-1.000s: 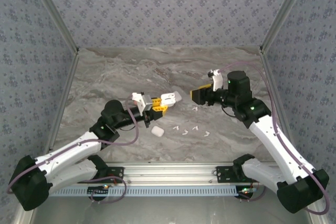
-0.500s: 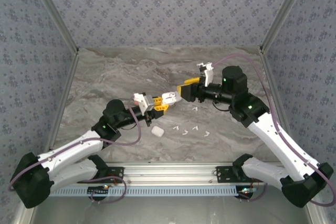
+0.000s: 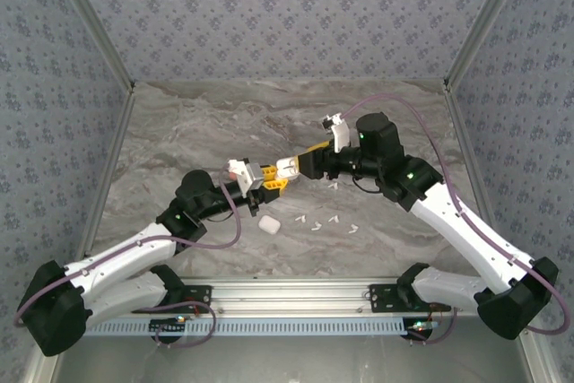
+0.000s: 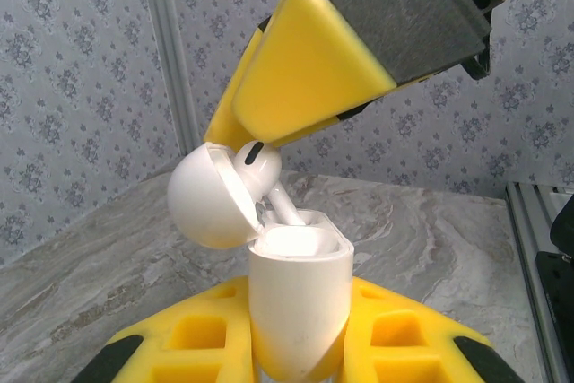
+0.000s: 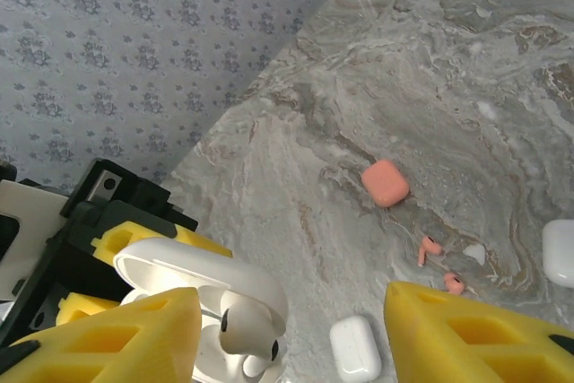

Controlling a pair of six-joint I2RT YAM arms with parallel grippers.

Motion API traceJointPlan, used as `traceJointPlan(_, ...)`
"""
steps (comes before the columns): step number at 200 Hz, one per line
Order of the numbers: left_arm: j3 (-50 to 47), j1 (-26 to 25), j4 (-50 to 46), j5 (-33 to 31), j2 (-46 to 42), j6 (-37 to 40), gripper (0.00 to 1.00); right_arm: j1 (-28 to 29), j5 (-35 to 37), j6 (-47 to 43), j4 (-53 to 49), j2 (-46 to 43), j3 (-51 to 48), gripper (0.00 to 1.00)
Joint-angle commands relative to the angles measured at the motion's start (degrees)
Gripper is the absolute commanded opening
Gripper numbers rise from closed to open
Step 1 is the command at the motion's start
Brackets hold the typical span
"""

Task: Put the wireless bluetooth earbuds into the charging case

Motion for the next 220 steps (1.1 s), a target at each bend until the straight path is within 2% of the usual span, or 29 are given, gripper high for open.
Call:
traceJointPlan(1, 2.5, -0.3, 1.9, -0.3, -0.4, 0.5, 0.0, 0.6, 1.0, -1.1, -1.9, 0.2, 2.0, 0.56)
traceJointPlan(87, 2.5, -0.3, 1.6, -0.9, -0.3, 0.4, 0.0, 0.7, -0.6, -1.9, -3.3, 0.2, 2.3, 0.38)
traceJointPlan(220, 2.8, -0.3, 1.3, -1.2, 0.2, 0.5, 0.0, 1.4, -3.5, -3.5, -3.4, 0.5, 2.6, 0.26)
